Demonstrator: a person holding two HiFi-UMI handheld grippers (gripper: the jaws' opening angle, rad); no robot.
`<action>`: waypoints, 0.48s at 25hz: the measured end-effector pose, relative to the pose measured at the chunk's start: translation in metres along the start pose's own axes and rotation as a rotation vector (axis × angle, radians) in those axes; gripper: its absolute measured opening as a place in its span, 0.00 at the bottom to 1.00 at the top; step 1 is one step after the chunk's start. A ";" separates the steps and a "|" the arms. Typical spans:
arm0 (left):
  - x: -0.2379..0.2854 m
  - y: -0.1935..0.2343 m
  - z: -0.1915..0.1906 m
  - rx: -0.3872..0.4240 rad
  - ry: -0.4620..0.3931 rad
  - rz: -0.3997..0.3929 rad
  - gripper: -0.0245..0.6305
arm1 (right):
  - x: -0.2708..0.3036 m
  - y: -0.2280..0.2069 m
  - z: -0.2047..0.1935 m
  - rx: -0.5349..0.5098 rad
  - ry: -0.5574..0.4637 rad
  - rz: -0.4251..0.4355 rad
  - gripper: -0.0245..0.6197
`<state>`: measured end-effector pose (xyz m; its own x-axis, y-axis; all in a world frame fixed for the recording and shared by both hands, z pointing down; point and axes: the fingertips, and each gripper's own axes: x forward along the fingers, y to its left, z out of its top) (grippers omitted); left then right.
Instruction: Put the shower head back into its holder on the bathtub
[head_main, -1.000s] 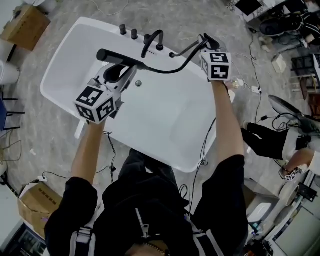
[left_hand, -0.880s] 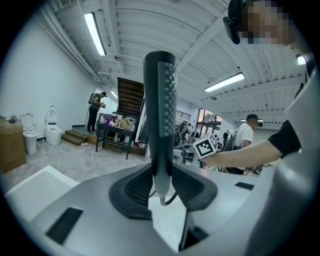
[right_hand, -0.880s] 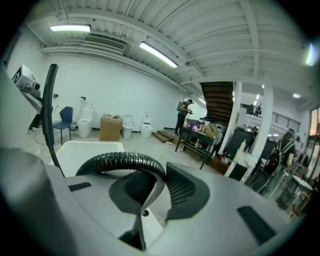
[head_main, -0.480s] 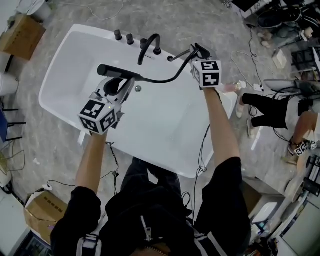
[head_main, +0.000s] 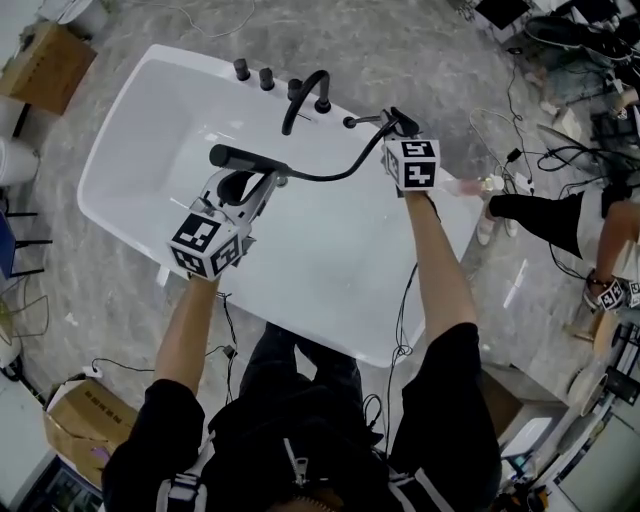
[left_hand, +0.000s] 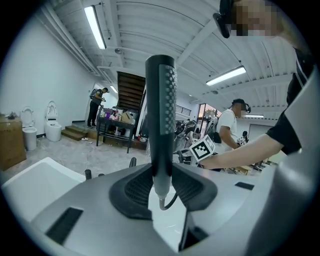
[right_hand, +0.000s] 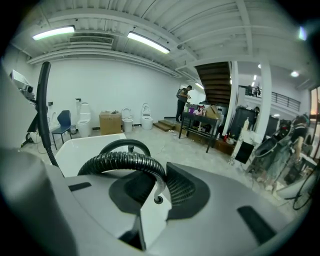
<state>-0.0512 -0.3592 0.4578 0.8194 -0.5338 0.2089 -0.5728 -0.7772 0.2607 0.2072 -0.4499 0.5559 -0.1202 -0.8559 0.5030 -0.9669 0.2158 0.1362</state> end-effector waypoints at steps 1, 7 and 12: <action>0.000 0.001 -0.002 0.003 -0.001 -0.002 0.24 | 0.004 0.002 -0.005 0.004 0.005 0.005 0.15; -0.010 -0.008 -0.010 0.032 -0.024 -0.041 0.24 | 0.022 0.017 -0.035 0.017 0.052 0.031 0.15; -0.019 -0.004 -0.017 0.037 -0.012 -0.040 0.24 | 0.042 0.029 -0.057 0.017 0.097 0.047 0.16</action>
<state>-0.0649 -0.3407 0.4685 0.8417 -0.5061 0.1880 -0.5388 -0.8093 0.2338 0.1872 -0.4531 0.6295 -0.1436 -0.7952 0.5891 -0.9645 0.2459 0.0968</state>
